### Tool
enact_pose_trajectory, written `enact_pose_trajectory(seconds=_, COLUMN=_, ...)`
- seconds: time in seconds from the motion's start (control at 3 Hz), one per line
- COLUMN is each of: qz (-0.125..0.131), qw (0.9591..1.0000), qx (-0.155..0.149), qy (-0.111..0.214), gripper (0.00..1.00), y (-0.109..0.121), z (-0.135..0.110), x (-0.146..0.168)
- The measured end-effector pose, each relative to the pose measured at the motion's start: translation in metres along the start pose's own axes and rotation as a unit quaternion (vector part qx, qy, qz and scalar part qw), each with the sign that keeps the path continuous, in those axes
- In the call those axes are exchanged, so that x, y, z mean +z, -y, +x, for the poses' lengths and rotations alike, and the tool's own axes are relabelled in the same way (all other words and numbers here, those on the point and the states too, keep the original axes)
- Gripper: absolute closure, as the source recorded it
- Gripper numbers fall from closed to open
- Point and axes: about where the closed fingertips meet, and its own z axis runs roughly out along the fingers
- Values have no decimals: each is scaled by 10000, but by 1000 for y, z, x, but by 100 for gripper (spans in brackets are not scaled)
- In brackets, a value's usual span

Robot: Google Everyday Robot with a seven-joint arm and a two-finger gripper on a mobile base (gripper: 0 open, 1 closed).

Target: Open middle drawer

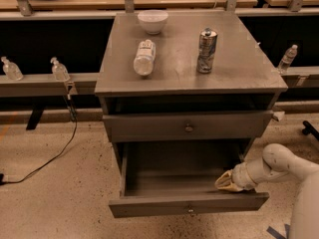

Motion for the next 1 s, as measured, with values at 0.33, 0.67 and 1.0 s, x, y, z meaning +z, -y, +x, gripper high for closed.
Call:
enact_pose_trajectory(seconds=0.33, qz=0, qw=10000, qx=0, qy=0, gripper=100, y=0, z=0, x=0)
enact_pose_trajectory(seconds=0.67, qz=-280, qw=9996, qx=43, qy=-1, gripper=100, y=-22, z=-1, x=-12)
enact_pose_trajectory(seconds=1.0, qz=-279, qw=9996, qx=42, qy=-1, gripper=100, y=-22, z=-1, x=-12)
